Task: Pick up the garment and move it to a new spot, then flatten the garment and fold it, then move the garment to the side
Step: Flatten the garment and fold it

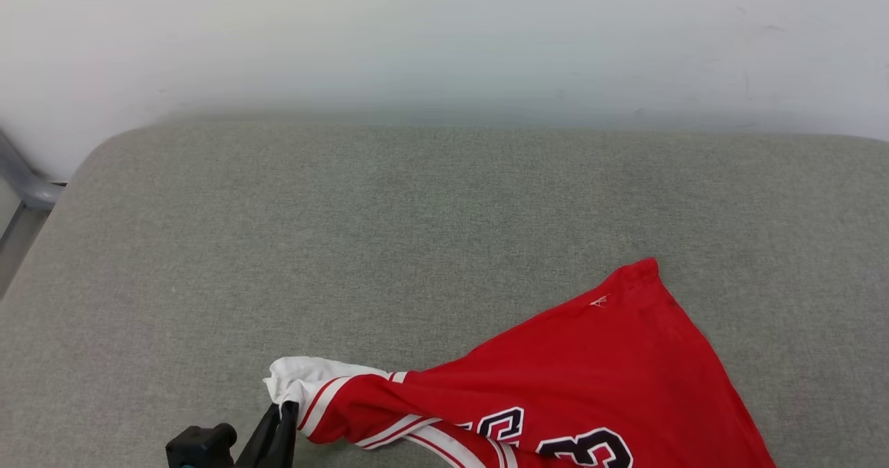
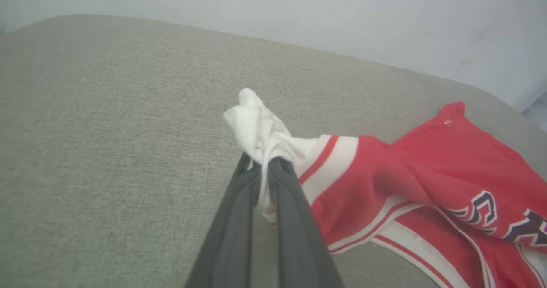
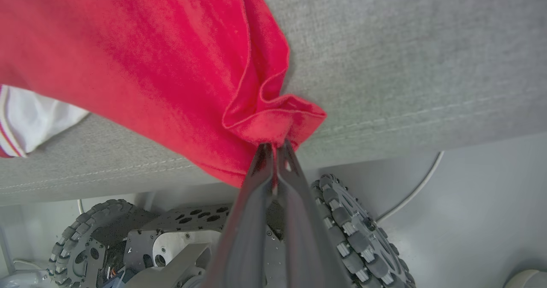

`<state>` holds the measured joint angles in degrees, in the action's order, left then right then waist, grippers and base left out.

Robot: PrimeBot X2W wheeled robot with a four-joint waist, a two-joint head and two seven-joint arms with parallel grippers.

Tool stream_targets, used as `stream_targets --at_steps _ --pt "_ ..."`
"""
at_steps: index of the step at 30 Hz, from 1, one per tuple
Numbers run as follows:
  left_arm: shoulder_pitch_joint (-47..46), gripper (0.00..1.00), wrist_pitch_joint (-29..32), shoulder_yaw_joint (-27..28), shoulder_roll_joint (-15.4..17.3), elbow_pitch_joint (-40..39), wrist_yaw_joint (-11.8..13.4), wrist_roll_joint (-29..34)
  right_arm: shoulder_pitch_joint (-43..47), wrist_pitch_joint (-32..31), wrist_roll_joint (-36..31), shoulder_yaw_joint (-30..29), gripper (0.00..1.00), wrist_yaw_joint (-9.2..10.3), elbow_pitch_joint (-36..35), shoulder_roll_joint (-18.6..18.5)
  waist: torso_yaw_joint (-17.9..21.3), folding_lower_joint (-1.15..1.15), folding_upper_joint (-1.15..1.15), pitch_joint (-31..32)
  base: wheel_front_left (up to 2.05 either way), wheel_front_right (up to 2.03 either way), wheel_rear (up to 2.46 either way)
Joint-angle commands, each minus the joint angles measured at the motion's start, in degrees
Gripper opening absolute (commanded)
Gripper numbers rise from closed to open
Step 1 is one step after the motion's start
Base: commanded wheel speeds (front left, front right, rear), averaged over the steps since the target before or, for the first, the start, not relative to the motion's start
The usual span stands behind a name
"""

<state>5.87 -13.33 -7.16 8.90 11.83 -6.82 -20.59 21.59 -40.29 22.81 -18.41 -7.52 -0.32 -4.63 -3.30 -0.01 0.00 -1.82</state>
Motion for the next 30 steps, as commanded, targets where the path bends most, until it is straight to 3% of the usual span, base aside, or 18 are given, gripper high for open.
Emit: stream_targets --at_steps 1,2,3,4,11,15,19,24,30 --pt "0.45 0.00 0.21 -0.07 0.32 -0.05 0.17 -0.21 0.75 0.48 -0.46 -0.22 0.00 0.05 -0.46 0.48 0.36 0.01 0.00 0.25 0.00 0.00 0.00" --pt "0.48 0.00 0.39 -0.20 0.41 -0.05 0.18 -0.15 0.97 0.91 -0.72 -0.14 0.02 0.05 -0.70 0.88 0.47 0.01 0.00 0.30 0.00 0.00 0.00" --pt "0.49 0.00 0.49 -0.32 0.47 -0.06 0.21 -0.16 0.90 1.76 -0.83 -0.05 0.38 0.05 -1.00 1.11 0.65 0.01 0.00 0.36 0.00 0.00 0.00" --pt "0.44 0.00 0.55 -0.41 0.46 -0.04 0.23 -0.17 0.52 3.23 -1.27 -0.20 1.00 0.05 -1.36 1.20 0.78 0.01 0.00 0.39 0.00 0.00 0.00" --pt "-0.42 0.00 0.78 -1.08 0.51 0.08 0.22 -0.22 -5.16 18.87 -1.96 -0.49 1.00 0.04 -2.44 1.33 0.92 0.01 0.00 0.50 0.00 0.00 0.00" --pt "-1.31 0.00 0.80 -1.46 0.28 -0.37 0.35 -0.23 -10.06 28.52 -2.24 0.95 1.00 0.04 0.02 -0.78 0.44 0.01 0.00 -0.03 0.00 0.00 0.00" --pt "-2.72 0.00 0.48 -2.02 -0.06 -1.11 0.51 -0.08 -17.68 33.46 -1.04 4.70 1.00 0.04 4.96 -3.80 -0.01 0.01 0.00 -2.01 0.00 0.00 0.00" --pt "-5.50 0.00 0.17 -3.09 -0.53 -1.65 0.31 0.21 -28.29 31.87 1.58 12.22 1.00 0.04 12.74 -9.24 -1.28 0.01 0.00 -5.31 0.00 0.00 0.00" --pt "-9.30 0.00 -0.62 -4.75 -1.15 -1.35 -0.10 0.60 -41.24 16.78 6.12 22.21 1.00 0.04 20.74 -16.14 -2.92 0.01 0.00 -9.15 0.00 0.00 0.00"
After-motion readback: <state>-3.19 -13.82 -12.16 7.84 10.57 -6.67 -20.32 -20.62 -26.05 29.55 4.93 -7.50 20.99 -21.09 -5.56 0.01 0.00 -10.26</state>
